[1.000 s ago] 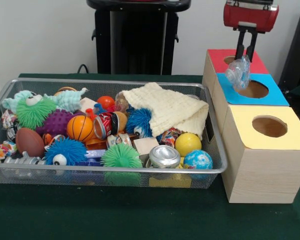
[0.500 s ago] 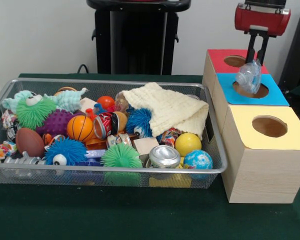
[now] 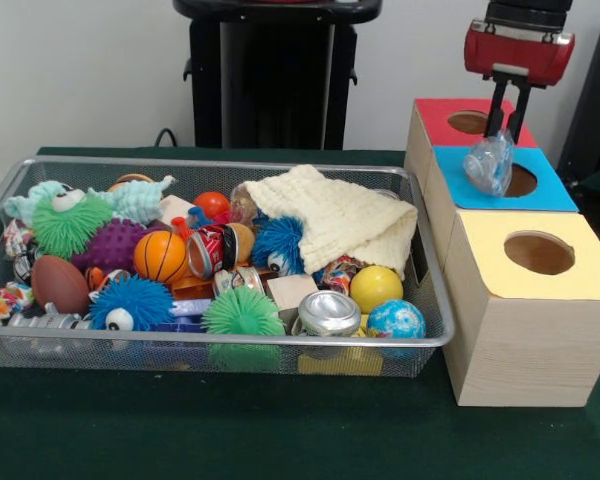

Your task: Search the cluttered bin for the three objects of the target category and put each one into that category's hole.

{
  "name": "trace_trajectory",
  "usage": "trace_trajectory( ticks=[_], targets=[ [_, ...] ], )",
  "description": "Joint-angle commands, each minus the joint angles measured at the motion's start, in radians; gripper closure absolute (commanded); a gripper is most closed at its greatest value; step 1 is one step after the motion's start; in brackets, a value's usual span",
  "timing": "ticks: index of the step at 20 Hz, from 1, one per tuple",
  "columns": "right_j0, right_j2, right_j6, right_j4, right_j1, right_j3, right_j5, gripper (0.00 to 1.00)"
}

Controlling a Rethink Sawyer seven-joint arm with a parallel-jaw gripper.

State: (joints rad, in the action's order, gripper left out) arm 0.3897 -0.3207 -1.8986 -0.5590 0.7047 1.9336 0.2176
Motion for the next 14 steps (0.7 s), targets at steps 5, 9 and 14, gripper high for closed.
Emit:
trace_trajectory(
  ticks=[5, 9, 14],
  targets=[
    [-0.028, 0.079, -0.259, -0.046, -0.073, -0.037, -0.046, 1.0],
    [-0.014, 0.07, -0.271, -0.052, -0.088, -0.051, -0.045, 1.0],
    [-0.009, 0.068, -0.274, -0.058, -0.102, -0.061, -0.054, 1.0]
  ],
)
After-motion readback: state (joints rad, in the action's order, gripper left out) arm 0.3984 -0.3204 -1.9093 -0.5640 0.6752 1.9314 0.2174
